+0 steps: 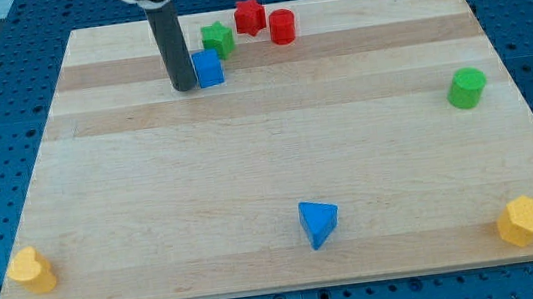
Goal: Point at center right
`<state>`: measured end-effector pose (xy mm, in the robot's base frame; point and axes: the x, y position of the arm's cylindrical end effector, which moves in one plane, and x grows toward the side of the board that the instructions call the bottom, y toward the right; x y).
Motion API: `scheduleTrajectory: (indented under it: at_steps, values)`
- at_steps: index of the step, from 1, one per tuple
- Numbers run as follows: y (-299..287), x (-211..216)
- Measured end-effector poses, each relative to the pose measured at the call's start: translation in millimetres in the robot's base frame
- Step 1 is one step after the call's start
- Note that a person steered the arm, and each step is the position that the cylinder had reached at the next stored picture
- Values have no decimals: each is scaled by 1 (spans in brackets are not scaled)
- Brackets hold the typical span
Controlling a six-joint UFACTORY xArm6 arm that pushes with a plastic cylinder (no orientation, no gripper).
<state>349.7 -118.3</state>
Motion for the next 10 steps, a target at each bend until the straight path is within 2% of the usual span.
scheduleTrajectory:
  at_steps: [1,2,4,5,6,7,8,9,10]
  values:
    - [-7,43]
    - [53,70]
    - [281,83]
    - [327,140]
    - [388,122]
    - [375,103]
    - [325,103]
    - [311,79]
    - [319,120]
